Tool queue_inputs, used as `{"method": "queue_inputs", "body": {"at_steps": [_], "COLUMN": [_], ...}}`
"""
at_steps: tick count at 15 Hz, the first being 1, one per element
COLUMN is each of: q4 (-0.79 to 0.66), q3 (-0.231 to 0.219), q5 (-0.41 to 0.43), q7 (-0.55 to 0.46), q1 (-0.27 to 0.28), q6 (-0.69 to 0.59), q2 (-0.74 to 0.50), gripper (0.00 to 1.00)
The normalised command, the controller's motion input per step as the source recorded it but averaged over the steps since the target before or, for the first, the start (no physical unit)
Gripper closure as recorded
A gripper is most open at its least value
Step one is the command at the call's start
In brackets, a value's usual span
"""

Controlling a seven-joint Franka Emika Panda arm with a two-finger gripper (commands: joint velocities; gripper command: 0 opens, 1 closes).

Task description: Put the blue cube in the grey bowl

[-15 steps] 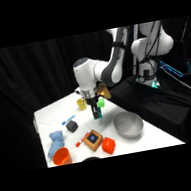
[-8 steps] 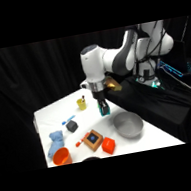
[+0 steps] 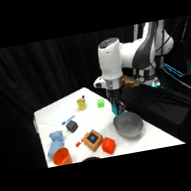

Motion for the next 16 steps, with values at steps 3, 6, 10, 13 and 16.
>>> {"method": "queue_inputs", "body": {"at_steps": [3,6,10,13,16], "q4": [-0.20,-0.14,-0.06,0.00,0.03], "q3": [0.139,0.088,0.034,-0.012,-0.033], "q5": [0.084,0.091,0.073,0.068,0.106], "q7": [-0.07,-0.10,-0.14,-0.16,-0.19], "q1": [0.064,0.051,0.024,0.014,0.025], "q6": [0.07,0.17,0.30,0.38,0.32], "q2": [-0.20,-0.06,0.11,0.21,0.19], "gripper": [0.70,0.70,0.70,0.70,0.70]}}
